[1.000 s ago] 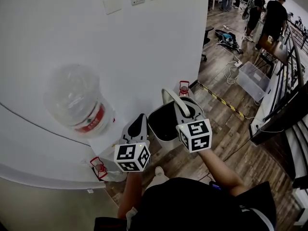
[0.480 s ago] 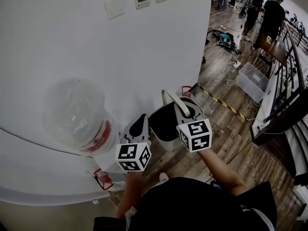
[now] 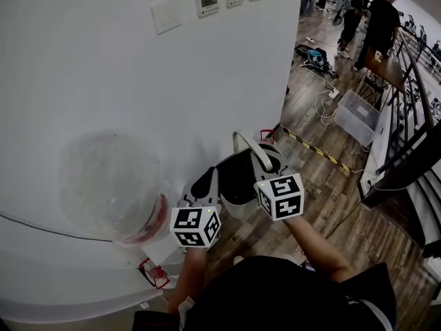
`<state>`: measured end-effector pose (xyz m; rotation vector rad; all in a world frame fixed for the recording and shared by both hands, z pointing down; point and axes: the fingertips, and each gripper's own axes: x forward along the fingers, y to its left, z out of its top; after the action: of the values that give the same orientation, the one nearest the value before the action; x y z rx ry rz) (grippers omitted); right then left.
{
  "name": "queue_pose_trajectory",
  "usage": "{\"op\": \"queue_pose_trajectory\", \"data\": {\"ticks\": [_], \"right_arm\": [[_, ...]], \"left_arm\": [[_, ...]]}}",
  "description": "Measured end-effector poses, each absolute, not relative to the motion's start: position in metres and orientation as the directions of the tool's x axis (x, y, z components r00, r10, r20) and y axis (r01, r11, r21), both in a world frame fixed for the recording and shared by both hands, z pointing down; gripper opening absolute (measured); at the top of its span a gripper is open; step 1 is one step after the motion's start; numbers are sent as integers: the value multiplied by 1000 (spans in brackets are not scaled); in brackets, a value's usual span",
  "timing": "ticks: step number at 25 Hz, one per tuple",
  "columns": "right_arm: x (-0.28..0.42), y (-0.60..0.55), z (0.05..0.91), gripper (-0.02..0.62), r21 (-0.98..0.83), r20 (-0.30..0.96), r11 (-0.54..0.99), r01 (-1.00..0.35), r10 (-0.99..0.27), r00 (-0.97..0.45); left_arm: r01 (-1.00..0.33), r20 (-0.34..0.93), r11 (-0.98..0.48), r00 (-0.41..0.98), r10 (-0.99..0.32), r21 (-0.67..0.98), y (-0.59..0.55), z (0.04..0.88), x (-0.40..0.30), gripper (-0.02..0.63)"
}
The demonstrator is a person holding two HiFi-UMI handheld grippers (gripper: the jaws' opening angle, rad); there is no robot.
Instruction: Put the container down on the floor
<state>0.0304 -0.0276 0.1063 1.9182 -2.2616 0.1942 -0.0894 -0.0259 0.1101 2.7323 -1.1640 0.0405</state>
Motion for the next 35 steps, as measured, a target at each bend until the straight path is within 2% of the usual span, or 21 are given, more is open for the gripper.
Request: {"op": "queue_pose_trajectory", "data": {"ticks": [12,26,35], "right_arm": [[27,-49,132,31,6,271,151,-989,-952,-144],[34,-95,136,31,-11,287,238,-971,-930,-231],[36,-127,165,31,-28,354,296,-955,-890,-286]], "left_arm": [[-700,113,-691,712,-693,178,-47,128,-88,14],[-757,128,-623,650,-749,198,-85,136,-78,14],[-793,179,-558,603,-778,244,-116,164,-69,14]]}}
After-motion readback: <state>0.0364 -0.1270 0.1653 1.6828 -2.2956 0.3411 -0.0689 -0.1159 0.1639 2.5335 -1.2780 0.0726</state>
